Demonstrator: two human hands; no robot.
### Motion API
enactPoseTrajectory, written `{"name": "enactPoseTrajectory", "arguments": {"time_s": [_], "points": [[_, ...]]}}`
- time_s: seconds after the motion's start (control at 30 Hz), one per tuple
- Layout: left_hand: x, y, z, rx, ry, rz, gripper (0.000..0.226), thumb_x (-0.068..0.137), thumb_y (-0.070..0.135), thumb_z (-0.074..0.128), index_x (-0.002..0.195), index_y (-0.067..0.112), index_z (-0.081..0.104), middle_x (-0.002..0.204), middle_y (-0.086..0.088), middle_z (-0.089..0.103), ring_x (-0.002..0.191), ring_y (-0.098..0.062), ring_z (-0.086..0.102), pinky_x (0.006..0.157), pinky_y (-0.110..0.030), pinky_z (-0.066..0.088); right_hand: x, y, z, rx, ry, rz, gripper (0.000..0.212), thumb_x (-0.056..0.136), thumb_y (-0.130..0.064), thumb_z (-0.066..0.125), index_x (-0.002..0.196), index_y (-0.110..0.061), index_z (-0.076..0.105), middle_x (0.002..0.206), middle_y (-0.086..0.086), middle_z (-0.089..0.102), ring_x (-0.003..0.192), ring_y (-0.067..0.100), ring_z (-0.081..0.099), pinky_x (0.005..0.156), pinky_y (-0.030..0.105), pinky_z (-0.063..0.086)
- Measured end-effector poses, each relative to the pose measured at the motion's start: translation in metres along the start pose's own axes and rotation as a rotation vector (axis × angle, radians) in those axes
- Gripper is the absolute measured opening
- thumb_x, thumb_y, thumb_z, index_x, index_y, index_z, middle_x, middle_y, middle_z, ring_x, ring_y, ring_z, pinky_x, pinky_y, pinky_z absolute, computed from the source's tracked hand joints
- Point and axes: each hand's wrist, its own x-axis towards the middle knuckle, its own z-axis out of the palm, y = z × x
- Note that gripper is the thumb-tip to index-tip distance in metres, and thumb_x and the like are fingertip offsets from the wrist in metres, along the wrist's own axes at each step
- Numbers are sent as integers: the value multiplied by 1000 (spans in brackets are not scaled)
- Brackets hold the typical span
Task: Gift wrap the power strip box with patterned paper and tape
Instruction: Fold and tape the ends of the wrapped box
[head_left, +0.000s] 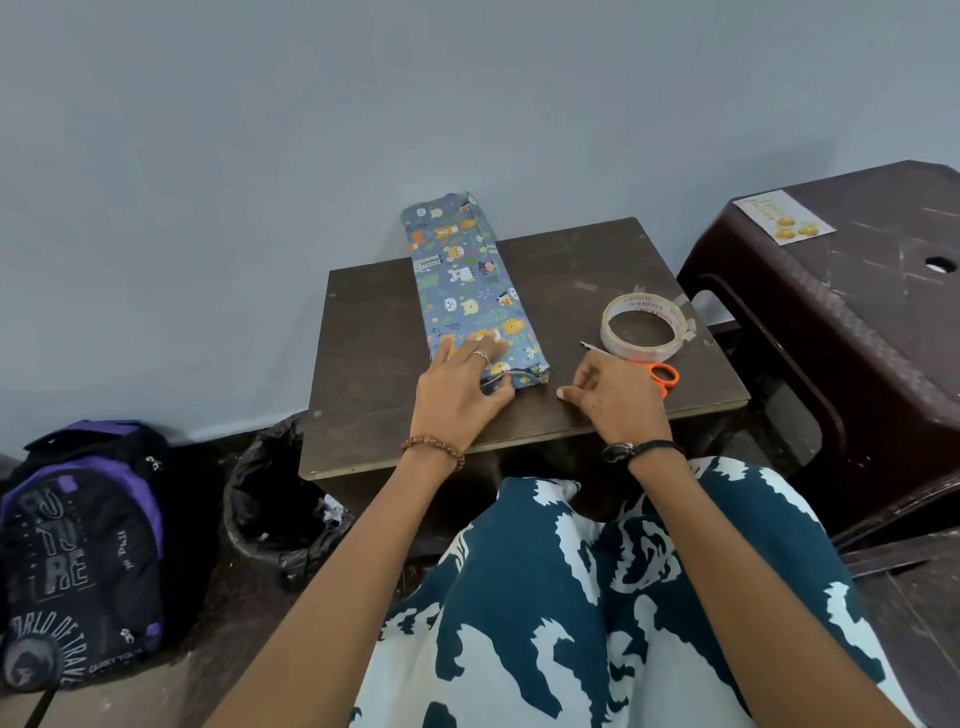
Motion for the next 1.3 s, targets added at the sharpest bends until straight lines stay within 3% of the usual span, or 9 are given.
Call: {"name": "enactPoseTrajectory", "arguments": {"time_s": [0.1, 0.2, 0.33, 0.5, 0.6, 0.77, 0.93, 1.1, 1.3], "points": [[1, -5, -2, 62, -9, 50, 40, 88, 39, 58, 126, 28, 55, 137, 11, 50, 135, -20, 33, 94, -40, 44, 0, 1, 0, 101, 15, 28, 22, 74, -20, 76, 73, -17, 54, 63, -11, 50, 66, 9, 50, 54, 19, 32], [2, -8, -1, 89, -1, 68, 40, 88, 42, 58, 125, 28, 56, 136, 11, 50, 135, -21, 35, 90, -36, 47, -2, 0, 2, 217, 33, 1, 24, 74, -10, 75, 78, -16, 52, 64, -10, 53, 65, 9, 51, 59, 19, 37], [-1, -7, 0, 44, 107, 100, 35, 84, 36, 64, 117, 23, 63, 129, 8, 58, 128, -20, 45, 90, -37, 48, -9, -2, 2, 262, 79, -197, 26, 78, -3, 69, 91, -16, 51, 66, -14, 52, 62, 1, 51, 64, 23, 45], [-3, -4, 3, -4, 171, 89, 34, 79, 31, 70, 111, 20, 68, 121, 5, 63, 122, -21, 51, 90, -39, 48, -14, -4, 0, 350, 73, -418, 34, 80, -16, 71, 101, -24, 45, 76, -15, 59, 73, 5, 59, 71, 25, 51], [-1, -5, 4, -33, 167, 71, 33, 79, 32, 69, 111, 21, 67, 122, 5, 63, 123, -20, 50, 95, -38, 46, -14, -9, 4, 468, 69, -451, 42, 80, -16, 71, 98, -37, 40, 76, -15, 60, 75, 5, 62, 75, 32, 54], [2, -9, 7, -30, 99, 46, 36, 83, 37, 64, 117, 25, 64, 129, 10, 58, 129, -17, 45, 104, -34, 41, -8, -11, 9, 490, 108, -437, 49, 78, -21, 72, 97, -51, 38, 77, -23, 62, 77, 1, 62, 75, 27, 52], [1, -8, 7, -49, 120, 43, 35, 82, 36, 66, 114, 23, 66, 127, 8, 59, 127, -18, 47, 103, -35, 41, -4, -7, 18, 389, 91, -444, 38, 80, -19, 71, 100, -31, 40, 78, -16, 60, 78, 13, 63, 74, 42, 53], [1, -7, 6, -48, 116, 49, 36, 82, 36, 66, 115, 22, 65, 128, 8, 58, 127, -17, 47, 103, -32, 38, -3, -7, 23, 251, 200, -517, 29, 80, -12, 70, 102, -9, 51, 81, -2, 64, 75, 12, 59, 68, 34, 51], [-1, -5, 4, -43, 135, 65, 35, 81, 34, 67, 113, 21, 66, 127, 6, 60, 126, -19, 48, 101, -34, 40, 0, -11, 28, 94, 396, -685, 28, 74, -1, 73, 96, 3, 56, 73, 11, 65, 63, 28, 63, 58, 39, 55]]}}
